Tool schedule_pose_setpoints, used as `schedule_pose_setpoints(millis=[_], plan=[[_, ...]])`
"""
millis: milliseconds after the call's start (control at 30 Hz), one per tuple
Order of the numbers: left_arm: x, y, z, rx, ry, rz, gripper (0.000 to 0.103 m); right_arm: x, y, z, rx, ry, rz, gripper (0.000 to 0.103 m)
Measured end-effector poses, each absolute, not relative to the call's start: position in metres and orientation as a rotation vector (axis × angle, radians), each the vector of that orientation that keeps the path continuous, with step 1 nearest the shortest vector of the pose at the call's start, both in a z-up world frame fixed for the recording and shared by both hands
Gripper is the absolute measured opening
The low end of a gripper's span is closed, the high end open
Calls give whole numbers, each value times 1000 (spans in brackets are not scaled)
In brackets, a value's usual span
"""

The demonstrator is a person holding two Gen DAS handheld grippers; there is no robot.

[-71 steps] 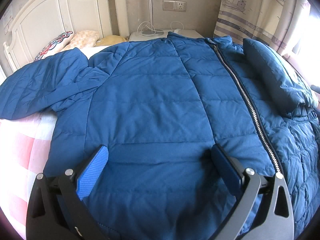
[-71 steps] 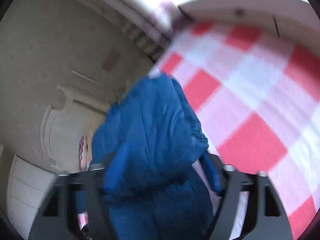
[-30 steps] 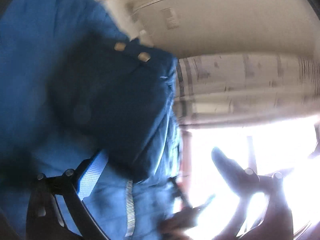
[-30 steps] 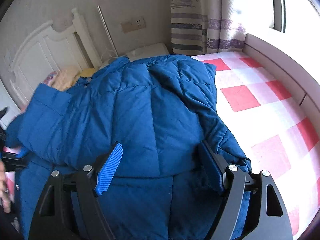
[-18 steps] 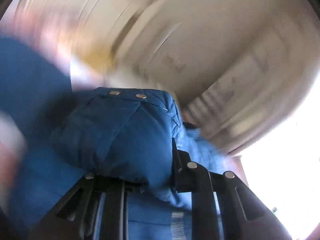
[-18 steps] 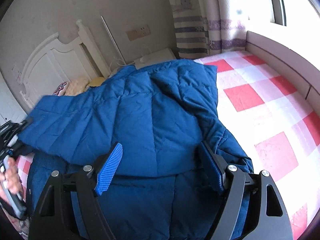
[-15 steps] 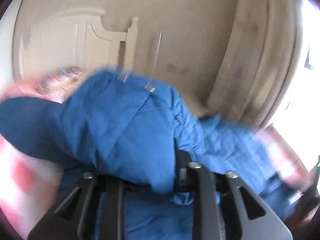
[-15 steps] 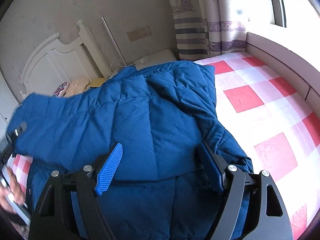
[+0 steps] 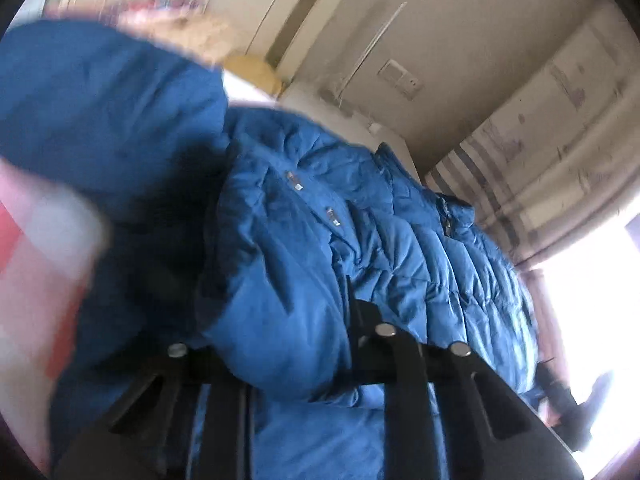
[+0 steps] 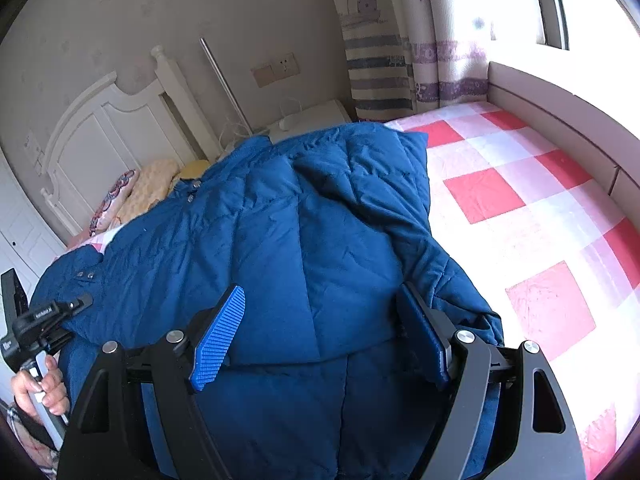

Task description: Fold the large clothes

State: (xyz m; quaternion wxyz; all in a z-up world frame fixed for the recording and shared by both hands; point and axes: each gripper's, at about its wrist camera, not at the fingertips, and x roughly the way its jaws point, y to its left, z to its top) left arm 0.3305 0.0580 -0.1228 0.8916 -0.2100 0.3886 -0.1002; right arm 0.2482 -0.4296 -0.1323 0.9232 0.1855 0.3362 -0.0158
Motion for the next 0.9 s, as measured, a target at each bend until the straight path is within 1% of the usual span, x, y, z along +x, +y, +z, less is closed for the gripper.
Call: schedule_pose_setpoints(millis=[67,100,133,200,233,300,333,367,400,467,500,567,633,700,800,833,900], plan=[[318,45,-106,-322,724,-172,19,242,-429,-128,376,648,-26,75],[318,41,-104,-282,721,-150,20,240,-429,-126,371,639,-34,75],[315,39,-102,-261,748,-130,25,243,-429,-127,365,656,-51,75],[328,44,-120,-274,881,-101,36,251,-427,-132,349,708,-72,76],[328,52,-125,-317,865,-122,37,253,-426,-132,341,718,-75,77],[326,58,-122,-319,863,-139,39,255,-424,-133,325,731,-79,79],[323,61,-116,-309,844,-110,44,256,-424,-133,321,735,-76,80],[315,66,-106,-302,792,-45,53,256,-424,-133,321,735,-73,80],[307,67,-98,-305,729,1,56,256,-424,-133,323,732,-71,80],[284,64,-70,-251,546,123,82,255,-427,-134,340,726,-64,80],[278,57,-60,-197,502,117,85,254,-427,-134,344,727,-63,80],[277,31,-51,-53,490,47,86,255,-425,-134,336,733,-67,81],[280,12,-54,32,497,7,86,256,-424,-135,326,738,-70,81],[303,-11,-76,163,640,-45,87,257,-423,-135,317,744,-73,82],[323,-11,-113,207,781,-69,87,259,-418,-135,287,763,-84,84],[329,-7,-122,191,842,-84,88,261,-413,-135,256,776,-95,84],[332,3,-120,138,849,-110,94,263,-402,-132,165,808,-130,84]])
